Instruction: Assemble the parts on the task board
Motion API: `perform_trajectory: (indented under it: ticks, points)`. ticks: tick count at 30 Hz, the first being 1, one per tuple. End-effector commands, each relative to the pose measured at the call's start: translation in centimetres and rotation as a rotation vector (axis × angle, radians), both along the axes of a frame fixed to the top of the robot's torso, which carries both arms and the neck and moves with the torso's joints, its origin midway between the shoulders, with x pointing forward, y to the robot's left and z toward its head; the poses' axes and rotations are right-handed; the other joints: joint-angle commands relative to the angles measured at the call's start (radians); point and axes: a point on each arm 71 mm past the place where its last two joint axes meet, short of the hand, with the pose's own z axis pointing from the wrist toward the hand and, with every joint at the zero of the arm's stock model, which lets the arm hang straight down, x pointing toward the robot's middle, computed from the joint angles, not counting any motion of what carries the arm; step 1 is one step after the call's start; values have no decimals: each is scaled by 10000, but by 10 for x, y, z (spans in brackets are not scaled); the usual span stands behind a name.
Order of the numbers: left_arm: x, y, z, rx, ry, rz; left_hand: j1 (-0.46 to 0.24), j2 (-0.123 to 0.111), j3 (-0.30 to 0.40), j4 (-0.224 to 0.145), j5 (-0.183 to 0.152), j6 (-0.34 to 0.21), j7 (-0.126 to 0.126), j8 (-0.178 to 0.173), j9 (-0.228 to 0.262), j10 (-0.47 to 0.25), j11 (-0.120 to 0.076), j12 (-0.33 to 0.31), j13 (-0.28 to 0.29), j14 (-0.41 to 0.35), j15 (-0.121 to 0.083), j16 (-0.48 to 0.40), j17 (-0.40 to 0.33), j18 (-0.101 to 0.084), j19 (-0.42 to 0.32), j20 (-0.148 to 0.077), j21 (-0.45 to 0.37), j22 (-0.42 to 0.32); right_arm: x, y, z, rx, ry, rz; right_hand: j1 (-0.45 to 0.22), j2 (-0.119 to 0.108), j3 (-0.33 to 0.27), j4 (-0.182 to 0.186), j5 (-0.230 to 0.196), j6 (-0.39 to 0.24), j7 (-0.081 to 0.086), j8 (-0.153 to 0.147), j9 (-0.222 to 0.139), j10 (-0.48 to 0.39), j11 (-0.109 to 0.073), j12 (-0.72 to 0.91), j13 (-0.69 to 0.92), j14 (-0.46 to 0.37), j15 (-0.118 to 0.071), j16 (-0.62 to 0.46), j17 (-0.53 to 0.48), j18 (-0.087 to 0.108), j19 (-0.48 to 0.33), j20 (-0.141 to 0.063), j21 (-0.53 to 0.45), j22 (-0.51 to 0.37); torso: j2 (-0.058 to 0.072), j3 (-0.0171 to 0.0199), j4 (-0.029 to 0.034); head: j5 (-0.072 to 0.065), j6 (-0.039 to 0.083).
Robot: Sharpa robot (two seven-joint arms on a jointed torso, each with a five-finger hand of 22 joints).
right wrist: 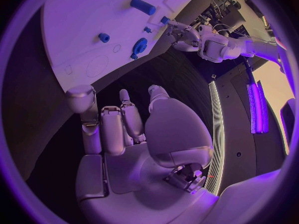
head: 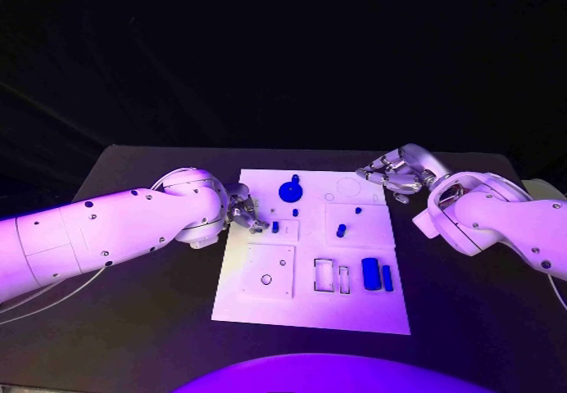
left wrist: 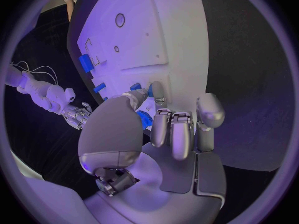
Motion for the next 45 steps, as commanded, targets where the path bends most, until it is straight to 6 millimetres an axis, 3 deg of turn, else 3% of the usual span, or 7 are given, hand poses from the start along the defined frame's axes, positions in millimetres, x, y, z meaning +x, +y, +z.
perform_trajectory:
  ticks: [1, 16, 31, 34, 40, 43, 45]
  points:
    - [-1, -1, -1, -26, 96, 49, -17, 127, -250, 14, -38, 20, 75, -66, -23, 59, -64, 48, 592, 1048, -23, 55, 2612, -104, 37, -39, 3, 7, 0, 0, 0, -31, -44, 80, -54, 67, -62, 13, 51, -27, -27, 61, 13, -58, 20, -18, 1, 405, -77, -18, -8, 104, 9, -6, -13, 2, 4, -1, 6, -6, -1]
    - [1, 1, -1, -57, 34, 160, -130, 314, -1022, 21, -36, 87, 79, -156, -83, 56, -58, 33, 596, 1047, -19, 54, 2611, -102, 37, -45, -6, -1, 0, 0, 0, -32, -50, 75, -84, 65, -89, 23, 43, -30, -25, 61, 13, -67, 21, -27, -10, 402, -76, -30, -21, 106, 6, -5, -29, -5, 0, -3, -4, -12, 5]
    - [3, 15, 16, -1638, -110, 1327, -653, 658, -3697, 21, -48, -179, 241, -330, -221, -426, 55, -576, -173, 922, 26, -153, 2130, -40, -111, -54, -202, -336, 0, -1, 0, -53, -37, 69, -106, 64, -108, 26, 40, -34, -24, 61, 14, -70, 23, -29, -14, 401, -75, -34, -24, 107, 4, -5, -40, -10, -7, -6, 12, -27, 18]
    - [4, 19, 20, -2152, -59, 1657, -597, 738, -4265, 15, -18, -403, 325, -339, -264, -796, 132, -991, -722, 792, 73, -377, 1657, 74, -471, -18, -571, -971, 1, -2, 0, -56, -47, 63, -106, 64, -108, 26, 40, -34, -24, 61, 14, -70, 23, -29, -14, 401, -75, -34, -24, 107, 4, -5, -40, -10, -13, -7, 11, -38, 33]
    - [6, 24, 28, -3233, -431, 1944, -131, 972, -4815, 17, -20, -1285, 690, -477, -426, -2378, 442, -2609, -2818, 98, 320, -1660, -514, 529, -2001, 178, -2396, -3734, 2, -3, 0, -28, -81, 50, -119, 54, -126, 24, 38, -39, -23, 59, 13, -96, 24, -57, -46, 391, -75, -66, -70, 123, -27, -4, -125, -71, -6, -5, 3, -85, 113]
    - [8, 19, 33, -3735, -952, 1629, 763, 1169, -4718, -29, -49, -2200, 1142, -796, -700, -4604, 865, -4581, -5183, -974, 700, -3415, -2955, 631, -2669, 421, -3472, -4755, 2, -3, 0, 18, -81, 46, -120, 53, -128, 23, 38, -41, -22, 58, 13, -116, 25, -78, -69, 386, -74, -80, -91, 132, -46, -4, -173, -107, -3, 0, 10, -97, 183]
    - [8, 13, 35, -3816, -1650, 1181, 2020, 1249, -4292, -318, 5, -2538, 1299, -980, -912, -5023, 993, -4916, -5507, -1237, 798, -3966, -3637, 650, -2673, 558, -3795, -4968, 2, -2, 0, 54, -82, 58, -118, 61, -136, 17, 44, -56, -18, 52, 11, -169, 28, -131, -127, 375, -70, -107, -126, 156, -100, -2, -306, -202, -5, 2, 0, -110, 245]
